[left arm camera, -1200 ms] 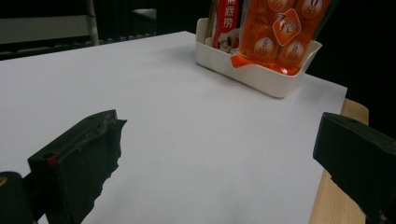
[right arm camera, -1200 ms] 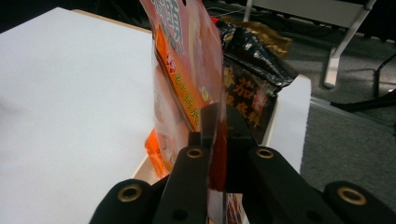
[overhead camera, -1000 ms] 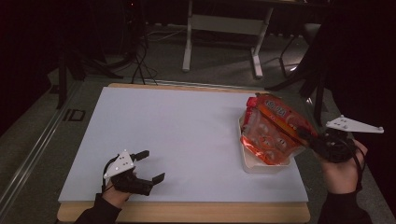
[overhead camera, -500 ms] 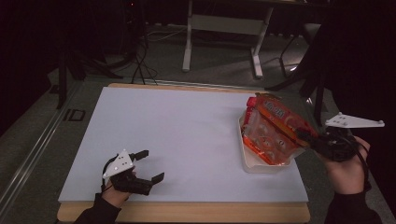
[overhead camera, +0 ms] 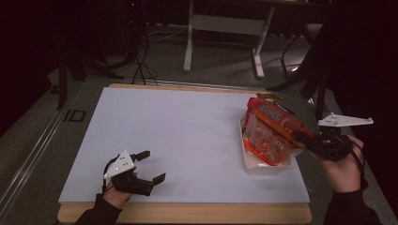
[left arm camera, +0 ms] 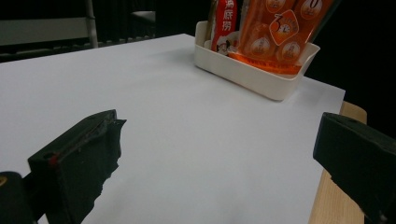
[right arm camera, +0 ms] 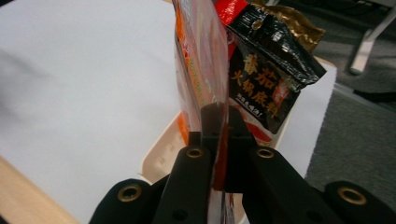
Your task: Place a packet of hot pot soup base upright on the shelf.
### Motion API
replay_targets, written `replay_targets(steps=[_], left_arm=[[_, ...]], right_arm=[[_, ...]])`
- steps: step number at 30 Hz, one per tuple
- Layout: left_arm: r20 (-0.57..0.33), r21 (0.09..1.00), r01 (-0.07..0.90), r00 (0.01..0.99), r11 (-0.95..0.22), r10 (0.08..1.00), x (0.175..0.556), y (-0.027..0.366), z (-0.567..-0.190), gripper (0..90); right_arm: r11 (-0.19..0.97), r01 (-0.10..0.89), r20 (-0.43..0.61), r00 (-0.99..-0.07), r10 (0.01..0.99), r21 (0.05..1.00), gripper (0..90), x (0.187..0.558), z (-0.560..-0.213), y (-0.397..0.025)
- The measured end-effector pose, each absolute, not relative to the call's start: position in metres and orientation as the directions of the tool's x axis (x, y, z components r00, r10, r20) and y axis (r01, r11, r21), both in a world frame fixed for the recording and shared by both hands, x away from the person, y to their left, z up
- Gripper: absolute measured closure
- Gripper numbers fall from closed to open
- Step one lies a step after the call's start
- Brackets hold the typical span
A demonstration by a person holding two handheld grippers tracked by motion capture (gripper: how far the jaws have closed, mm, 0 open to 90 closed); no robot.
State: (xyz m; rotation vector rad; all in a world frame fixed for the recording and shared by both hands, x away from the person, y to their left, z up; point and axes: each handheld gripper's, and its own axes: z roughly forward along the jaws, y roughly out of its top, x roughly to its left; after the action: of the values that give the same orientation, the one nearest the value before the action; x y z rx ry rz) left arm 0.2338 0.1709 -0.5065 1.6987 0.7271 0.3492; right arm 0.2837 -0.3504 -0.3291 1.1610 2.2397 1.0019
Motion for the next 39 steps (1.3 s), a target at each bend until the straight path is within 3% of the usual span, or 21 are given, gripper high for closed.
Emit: replay_targets(steps=[8,15,24,26,31,39], left_arm=[[-0.155,0.951,0.287,0.762,-0.115,0.628,0.234,0.171,-0.508,1.2],[-0.152,0.951,0.287,0.762,-0.117,0.629,0.234,0.171,-0.508,1.2],[-0.155,0.952,0.286,0.761,-0.111,0.630,0.233,0.171,-0.508,1.2],[-0.154,0.952,0.285,0.762,-0.112,0.628,0.233,0.171,-0.508,1.2],[-0.155,0.952,0.286,0.764,-0.112,0.626,0.234,0.170,-0.508,1.2],[-0.159,0.952,0.287,0.764,-0.109,0.625,0.234,0.171,-0.509,1.2]], right_arm=[[0.352,0.496,-0.002,-0.576,0.817,0.794,90.0,0.274,-0.320,-0.356],[0.404,0.499,-0.037,-0.594,0.804,0.766,90.0,0.276,-0.301,-0.354],[0.449,0.561,-0.030,-0.602,0.798,0.695,90.0,0.295,-0.327,-0.337],[0.457,0.565,-0.071,-0.574,0.816,0.687,90.0,0.295,-0.331,-0.337],[0.443,0.603,-0.029,-0.571,0.821,0.663,90.0,0.302,-0.348,-0.342],[0.400,0.590,0.006,-0.566,0.824,0.701,86.4,0.299,-0.357,-0.349]])
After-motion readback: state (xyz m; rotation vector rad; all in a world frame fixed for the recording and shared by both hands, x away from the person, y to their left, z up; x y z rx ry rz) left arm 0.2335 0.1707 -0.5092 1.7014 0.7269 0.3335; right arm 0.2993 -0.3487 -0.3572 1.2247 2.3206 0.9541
